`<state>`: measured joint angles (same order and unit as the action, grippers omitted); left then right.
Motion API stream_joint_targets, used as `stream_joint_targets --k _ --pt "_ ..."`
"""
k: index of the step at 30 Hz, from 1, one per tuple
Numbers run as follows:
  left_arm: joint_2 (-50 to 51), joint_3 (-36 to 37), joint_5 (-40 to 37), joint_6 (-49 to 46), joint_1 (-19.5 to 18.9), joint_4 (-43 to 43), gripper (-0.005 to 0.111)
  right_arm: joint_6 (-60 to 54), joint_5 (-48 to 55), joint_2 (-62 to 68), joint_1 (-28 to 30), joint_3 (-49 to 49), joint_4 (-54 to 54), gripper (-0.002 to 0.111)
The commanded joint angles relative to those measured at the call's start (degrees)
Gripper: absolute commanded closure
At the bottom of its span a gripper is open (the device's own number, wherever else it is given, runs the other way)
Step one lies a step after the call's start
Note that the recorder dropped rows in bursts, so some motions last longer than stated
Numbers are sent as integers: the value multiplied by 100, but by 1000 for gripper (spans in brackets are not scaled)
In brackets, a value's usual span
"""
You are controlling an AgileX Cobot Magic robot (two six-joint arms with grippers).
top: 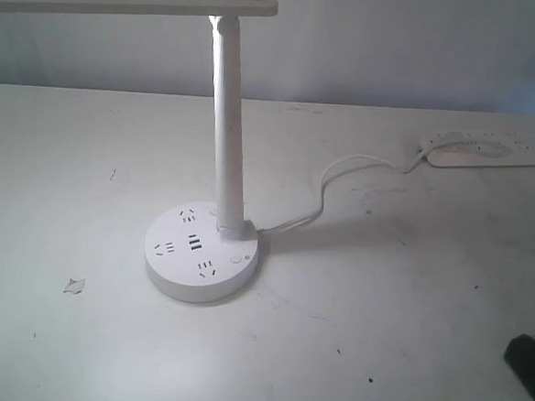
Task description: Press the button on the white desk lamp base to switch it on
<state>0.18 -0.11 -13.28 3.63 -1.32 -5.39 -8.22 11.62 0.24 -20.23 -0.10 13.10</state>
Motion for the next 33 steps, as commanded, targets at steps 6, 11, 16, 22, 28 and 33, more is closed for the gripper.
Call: stream_joint_targets --k 6,11,16,22,28,33 --pt "-18 11 -6 3 35 20 107 -848 -888 -24 2050 10 -790 108" --pt "-18 11 -6 3 35 20 107 -849 -714 -24 2901 10 -763 108" --pt "-18 11 -6 3 35 20 107 -849 1038 -24 3509 10 -1205 108" --pt "-18 11 -6 3 35 20 107 -849 1141 -24 3577 10 -1357 108" --pt "-18 11 -6 3 35 20 107 -426 1141 -24 3047 10 -1346 108" --pt "-18 11 -6 3 35 20 107 -426 1141 -24 3047 10 -1346 108"
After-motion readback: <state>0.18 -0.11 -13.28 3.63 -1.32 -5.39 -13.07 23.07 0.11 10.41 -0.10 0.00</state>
